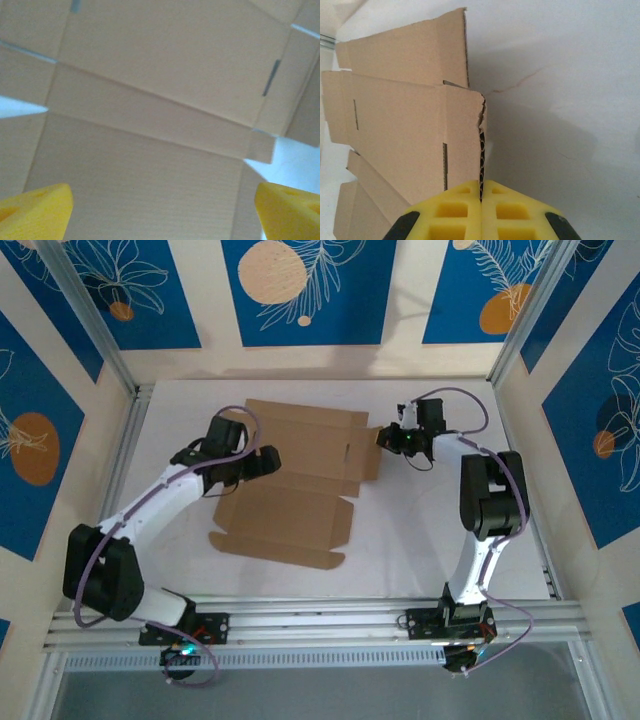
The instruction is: Fold the paper box
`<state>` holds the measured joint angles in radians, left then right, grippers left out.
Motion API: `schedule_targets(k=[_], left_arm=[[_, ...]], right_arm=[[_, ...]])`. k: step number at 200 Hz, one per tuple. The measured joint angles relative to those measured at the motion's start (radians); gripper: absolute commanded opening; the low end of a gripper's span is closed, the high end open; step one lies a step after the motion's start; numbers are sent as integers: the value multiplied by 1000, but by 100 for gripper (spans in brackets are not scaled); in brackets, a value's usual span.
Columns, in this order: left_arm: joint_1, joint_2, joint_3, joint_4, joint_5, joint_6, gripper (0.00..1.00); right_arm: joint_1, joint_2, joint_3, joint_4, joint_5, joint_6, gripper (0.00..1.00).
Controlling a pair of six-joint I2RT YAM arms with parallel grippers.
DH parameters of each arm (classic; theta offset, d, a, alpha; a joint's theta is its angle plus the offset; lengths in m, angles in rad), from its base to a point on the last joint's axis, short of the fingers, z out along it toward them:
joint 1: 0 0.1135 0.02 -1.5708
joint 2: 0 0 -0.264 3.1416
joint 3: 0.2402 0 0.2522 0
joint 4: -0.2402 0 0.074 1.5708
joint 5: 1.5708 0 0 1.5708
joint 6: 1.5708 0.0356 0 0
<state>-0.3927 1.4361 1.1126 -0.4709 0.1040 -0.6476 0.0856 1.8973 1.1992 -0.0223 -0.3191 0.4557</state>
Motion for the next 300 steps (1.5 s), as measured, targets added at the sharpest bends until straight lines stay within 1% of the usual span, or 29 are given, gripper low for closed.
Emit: schedule_targets(k=[20,38,66,81,93,116,128,161,191,207,215,244,267,281,300], left_arm=[[7,29,80,3,32,-30,94],[22,66,151,-1,62,-74,95],[74,129,239,5,124,-186,96],[101,163,274,8,155,-255,97],[113,198,315,3,166,-306,98],[117,282,448,-54,175,-392,100],[117,325,528,-98,174,-429,100],[117,413,682,-206,172,-529,100],[117,470,733,-245,158,-589,100],[117,497,750,-256,149,-612,97],[117,504,751,-257,145,-619,94],[117,507,750,-249,131,-640,67],[117,496,700,-176,131,-660,46],[117,487,662,-135,132,-666,30],[117,477,623,-85,137,-687,15]], right_arm=[[10,-48,-43,93,0,-23,10],[27,-110,-120,204,17,-66,9],[55,-187,-283,448,55,-131,7],[66,-199,-361,580,69,-166,6],[72,-199,-396,651,72,-192,6],[77,-199,-430,768,72,-234,6],[82,-199,-443,829,72,-260,8],[99,-208,-485,927,84,-318,10],[112,-225,-502,961,84,-348,11],[119,-229,-505,979,85,-356,11],[122,-232,-508,981,90,-359,11],[135,-233,-514,987,111,-362,11],[144,-233,-523,986,131,-362,9],[148,-233,-529,979,136,-361,9],[151,-233,-534,973,144,-357,9]])
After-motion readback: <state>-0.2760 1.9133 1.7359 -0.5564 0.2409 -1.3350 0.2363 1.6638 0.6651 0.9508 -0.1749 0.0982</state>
